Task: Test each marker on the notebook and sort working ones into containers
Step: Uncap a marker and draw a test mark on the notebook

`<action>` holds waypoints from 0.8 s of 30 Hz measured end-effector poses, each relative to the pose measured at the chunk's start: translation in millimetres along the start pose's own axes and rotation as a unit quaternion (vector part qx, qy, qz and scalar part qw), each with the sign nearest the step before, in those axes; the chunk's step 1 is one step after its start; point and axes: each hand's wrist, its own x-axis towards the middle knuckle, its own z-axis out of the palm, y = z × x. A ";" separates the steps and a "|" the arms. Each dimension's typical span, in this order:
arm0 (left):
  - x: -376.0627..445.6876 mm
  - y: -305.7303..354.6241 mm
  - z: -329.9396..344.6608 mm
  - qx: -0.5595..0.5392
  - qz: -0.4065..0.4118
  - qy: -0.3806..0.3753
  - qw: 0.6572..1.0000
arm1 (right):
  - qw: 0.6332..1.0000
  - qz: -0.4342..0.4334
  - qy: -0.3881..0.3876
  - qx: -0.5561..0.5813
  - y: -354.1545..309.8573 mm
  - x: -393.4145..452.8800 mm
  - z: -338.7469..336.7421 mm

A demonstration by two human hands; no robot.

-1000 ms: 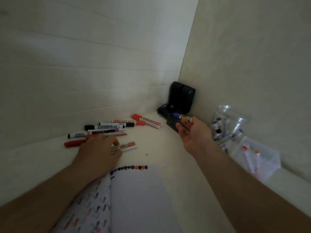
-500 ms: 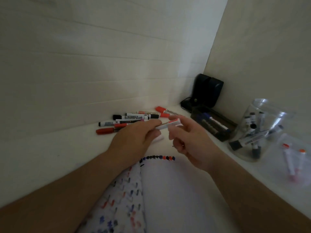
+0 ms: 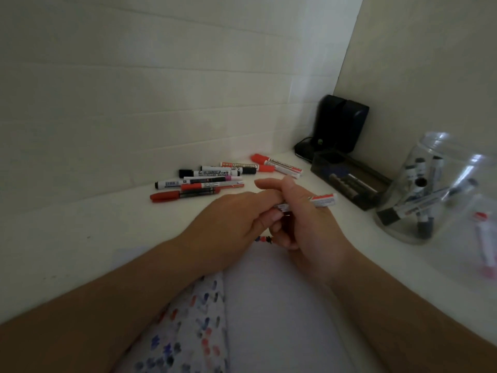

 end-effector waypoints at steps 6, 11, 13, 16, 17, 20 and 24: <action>0.8 2.7 -4.3 -0.052 -0.024 0.005 0.998 | 1.000 -0.004 -0.002 -0.019 -1.2 2.1 -2.1; -4.6 1.3 -7.0 -0.004 -0.147 -0.024 0.989 | 0.999 0.037 0.034 0.003 -21.2 6.9 -31.4; -6.7 -1.5 -9.7 0.040 -0.153 -0.078 0.984 | 0.997 0.067 0.033 -0.024 -32.5 7.6 -45.0; -6.9 -4.7 -8.5 0.059 -0.151 -0.154 0.975 | 0.984 0.095 0.011 -0.148 -33.8 5.9 -53.7; -6.8 -5.2 -7.4 0.060 -0.150 -0.163 0.973 | 0.979 0.098 0.010 -0.181 -31.5 4.5 -52.8; -5.2 -5.6 -5.6 0.071 -0.145 -0.174 0.971 | 0.970 0.088 0.025 -0.226 -18.6 -1.1 -51.5; -4.1 -5.9 -5.9 0.063 -0.143 -0.180 0.971 | 0.951 0.050 0.063 -0.299 -3.7 -2.6 -52.5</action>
